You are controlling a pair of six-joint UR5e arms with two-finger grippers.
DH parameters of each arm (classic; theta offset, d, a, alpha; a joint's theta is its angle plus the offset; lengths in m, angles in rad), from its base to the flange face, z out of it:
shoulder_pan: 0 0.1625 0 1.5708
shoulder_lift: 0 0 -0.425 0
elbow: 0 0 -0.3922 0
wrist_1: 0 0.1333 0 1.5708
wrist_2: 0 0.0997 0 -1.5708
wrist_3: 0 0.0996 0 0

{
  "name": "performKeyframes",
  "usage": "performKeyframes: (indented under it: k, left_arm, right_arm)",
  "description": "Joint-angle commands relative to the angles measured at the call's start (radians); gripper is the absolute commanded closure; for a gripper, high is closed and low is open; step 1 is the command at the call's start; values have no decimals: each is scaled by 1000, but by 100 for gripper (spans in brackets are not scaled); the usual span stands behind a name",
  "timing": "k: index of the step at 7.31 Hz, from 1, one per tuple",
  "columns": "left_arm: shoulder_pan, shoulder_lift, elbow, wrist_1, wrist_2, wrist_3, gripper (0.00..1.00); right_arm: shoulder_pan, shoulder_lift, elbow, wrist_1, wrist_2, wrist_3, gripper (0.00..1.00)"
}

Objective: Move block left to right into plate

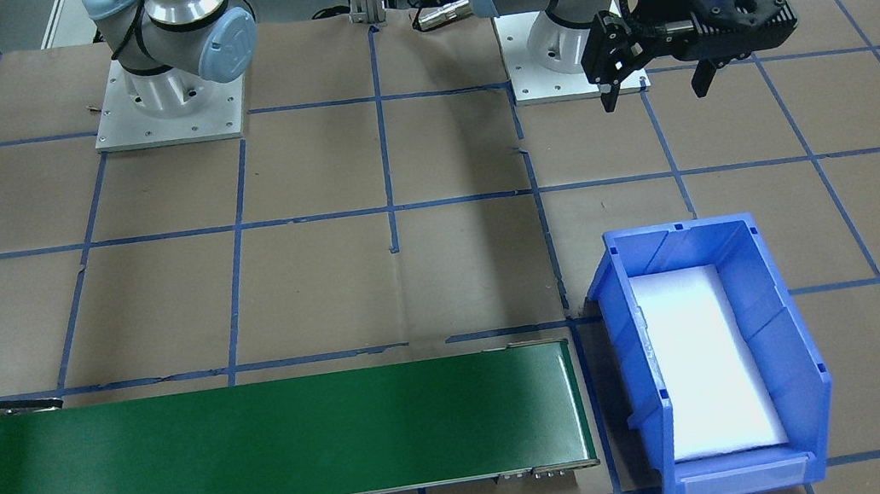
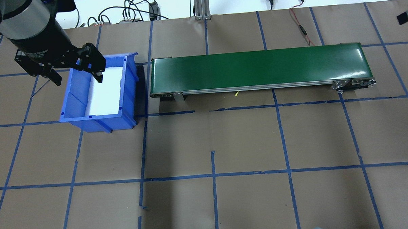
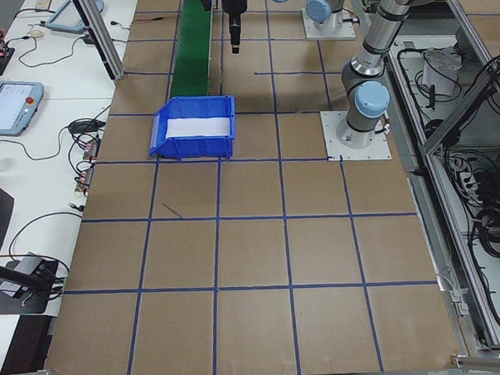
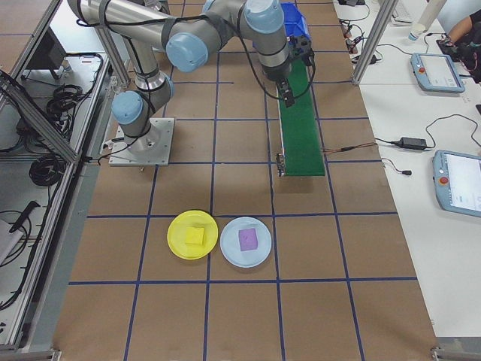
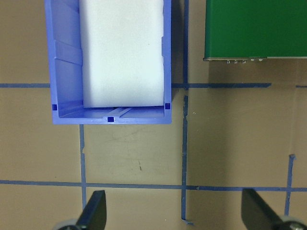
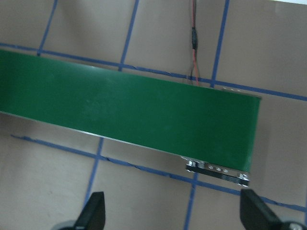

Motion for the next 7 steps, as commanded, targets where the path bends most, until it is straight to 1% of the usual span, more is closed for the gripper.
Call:
performKeyframes:
  k: [1, 2, 3, 4, 5, 7]
  left_arm:
    - [1, 1, 0, 0, 0, 0, 0]
    - [1, 1, 0, 0, 0, 0, 0]
    - [1, 0, 0, 0, 0, 0, 0]
    - [1, 1, 0, 0, 0, 0, 0]
    - [1, 1, 0, 0, 0, 0, 0]
    - [1, 1, 0, 0, 0, 0, 0]
  right_arm:
    - [221, 18, 1, -101, -11, 366, 0]
    - [298, 17, 0, -101, -103, 519, 0]
    - [387, 18, -2, -100, -222, 650, 0]
    - [456, 21, -3, -103, -248, 772, 0]
    - [477, 21, -5, -88, -248, 862, 0]
    - [475, 20, -7, 1, -239, 860, 0]
